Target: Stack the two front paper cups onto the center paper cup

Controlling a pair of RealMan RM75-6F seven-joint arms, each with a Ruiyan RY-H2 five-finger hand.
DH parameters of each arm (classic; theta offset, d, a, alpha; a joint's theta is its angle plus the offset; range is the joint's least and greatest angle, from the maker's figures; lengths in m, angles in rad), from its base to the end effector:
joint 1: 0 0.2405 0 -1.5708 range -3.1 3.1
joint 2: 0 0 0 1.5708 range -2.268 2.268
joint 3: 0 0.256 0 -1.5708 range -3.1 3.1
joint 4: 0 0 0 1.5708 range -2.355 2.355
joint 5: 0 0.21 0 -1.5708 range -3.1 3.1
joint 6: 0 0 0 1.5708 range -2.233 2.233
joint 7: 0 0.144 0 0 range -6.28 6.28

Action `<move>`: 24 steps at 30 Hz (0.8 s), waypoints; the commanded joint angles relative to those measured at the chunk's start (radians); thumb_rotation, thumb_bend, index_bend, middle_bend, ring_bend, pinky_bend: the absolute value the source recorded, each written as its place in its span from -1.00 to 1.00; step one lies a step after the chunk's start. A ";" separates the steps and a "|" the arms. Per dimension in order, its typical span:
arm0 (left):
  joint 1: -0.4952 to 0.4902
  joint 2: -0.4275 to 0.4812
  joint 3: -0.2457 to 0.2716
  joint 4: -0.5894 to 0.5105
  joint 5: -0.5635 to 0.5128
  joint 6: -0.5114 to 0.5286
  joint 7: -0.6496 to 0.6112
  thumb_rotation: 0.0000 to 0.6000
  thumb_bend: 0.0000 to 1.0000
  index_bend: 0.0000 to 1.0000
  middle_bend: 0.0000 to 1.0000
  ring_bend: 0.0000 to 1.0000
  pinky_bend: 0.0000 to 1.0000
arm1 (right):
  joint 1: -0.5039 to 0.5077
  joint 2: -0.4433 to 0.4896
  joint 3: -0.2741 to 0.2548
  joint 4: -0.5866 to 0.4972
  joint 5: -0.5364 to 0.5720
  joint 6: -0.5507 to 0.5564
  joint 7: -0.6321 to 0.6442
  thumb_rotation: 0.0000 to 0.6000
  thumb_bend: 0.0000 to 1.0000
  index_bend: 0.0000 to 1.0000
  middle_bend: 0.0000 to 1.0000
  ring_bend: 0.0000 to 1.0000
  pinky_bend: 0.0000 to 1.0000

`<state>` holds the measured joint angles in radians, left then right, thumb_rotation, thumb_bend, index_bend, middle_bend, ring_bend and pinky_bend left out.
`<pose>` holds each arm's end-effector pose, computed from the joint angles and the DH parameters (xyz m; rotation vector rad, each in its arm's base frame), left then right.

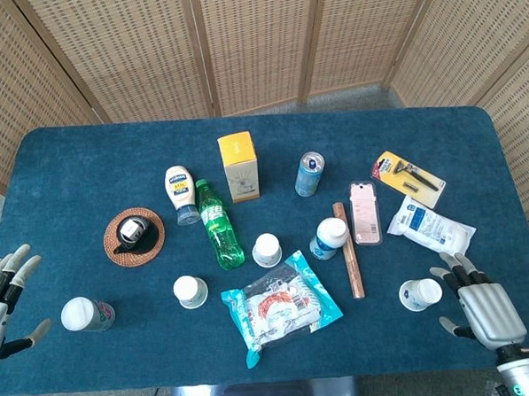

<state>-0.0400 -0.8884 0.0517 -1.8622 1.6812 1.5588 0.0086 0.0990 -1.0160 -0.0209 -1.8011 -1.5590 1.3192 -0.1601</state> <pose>-0.2637 0.1433 0.1946 -1.5113 -0.8969 -0.9571 -0.2843 -0.1633 0.1404 1.6203 -0.9716 0.7463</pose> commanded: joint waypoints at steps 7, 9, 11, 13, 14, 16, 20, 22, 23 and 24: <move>0.000 0.000 -0.004 0.003 -0.002 -0.001 -0.004 1.00 -0.45 -0.90 -1.00 -1.00 -0.83 | 0.045 -0.029 0.010 0.032 0.052 -0.076 -0.019 1.00 -0.54 -0.61 -1.00 -1.00 -0.73; 0.001 -0.001 -0.006 0.004 -0.002 0.001 -0.007 1.00 -0.45 -0.90 -1.00 -1.00 -0.83 | 0.050 -0.039 0.009 0.048 0.061 -0.089 -0.011 1.00 -0.54 -0.61 -1.00 -1.00 -0.73; 0.001 -0.002 -0.007 0.008 -0.001 0.004 -0.009 1.00 -0.45 -0.90 -1.00 -1.00 -0.83 | 0.055 -0.055 0.011 0.072 0.071 -0.098 0.005 1.00 -0.55 -0.61 -1.00 -1.00 -0.72; 0.002 -0.003 -0.009 0.010 -0.001 0.005 -0.009 1.00 -0.46 -0.90 -1.00 -1.00 -0.83 | 0.062 -0.068 0.013 0.096 0.083 -0.112 0.020 1.00 -0.56 -0.61 -1.00 -1.00 -0.69; 0.002 -0.004 -0.009 0.010 -0.002 0.005 -0.008 1.00 -0.45 -0.90 -1.00 -1.00 -0.83 | 0.066 -0.073 0.014 0.106 0.088 -0.117 0.023 1.00 -0.56 -0.61 -1.00 -1.00 -0.69; 0.002 -0.004 -0.010 0.011 -0.005 0.003 -0.007 1.00 -0.45 -0.90 -1.00 -1.00 -0.83 | 0.073 -0.084 0.017 0.127 0.098 -0.129 0.028 1.00 -0.56 -0.61 -1.00 -1.00 -0.66; 0.001 -0.006 -0.012 0.013 -0.006 0.001 -0.003 1.00 -0.46 -0.90 -1.00 -1.00 -0.83 | 0.084 -0.100 0.019 0.158 0.111 -0.147 0.040 1.00 -0.56 -0.61 -1.00 -1.00 -0.56; 0.002 -0.007 -0.012 0.013 -0.007 0.001 -0.002 1.00 -0.46 -0.90 -1.00 -1.00 -0.83 | 0.089 -0.110 0.020 0.176 0.121 -0.159 0.050 1.00 -0.56 -0.61 -1.00 -1.00 -0.56; 0.002 -0.007 -0.012 0.013 -0.007 0.001 -0.001 1.00 -0.46 -0.90 -1.00 -1.00 -0.83 | 0.092 -0.115 0.020 0.184 0.125 -0.165 0.054 1.00 -0.56 -0.61 -1.00 -1.00 -0.56; 0.003 -0.008 -0.012 0.014 -0.007 0.001 0.000 1.00 -0.46 -0.90 -1.00 -1.00 -0.83 | 0.094 -0.119 0.019 0.190 0.126 -0.169 0.059 1.00 -0.56 -0.61 -1.00 -1.00 -0.56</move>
<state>-0.0373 -0.8961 0.0394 -1.8483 1.6735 1.5598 0.0084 0.1895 -1.1295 -0.0018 -1.6170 -1.4369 1.1556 -0.1064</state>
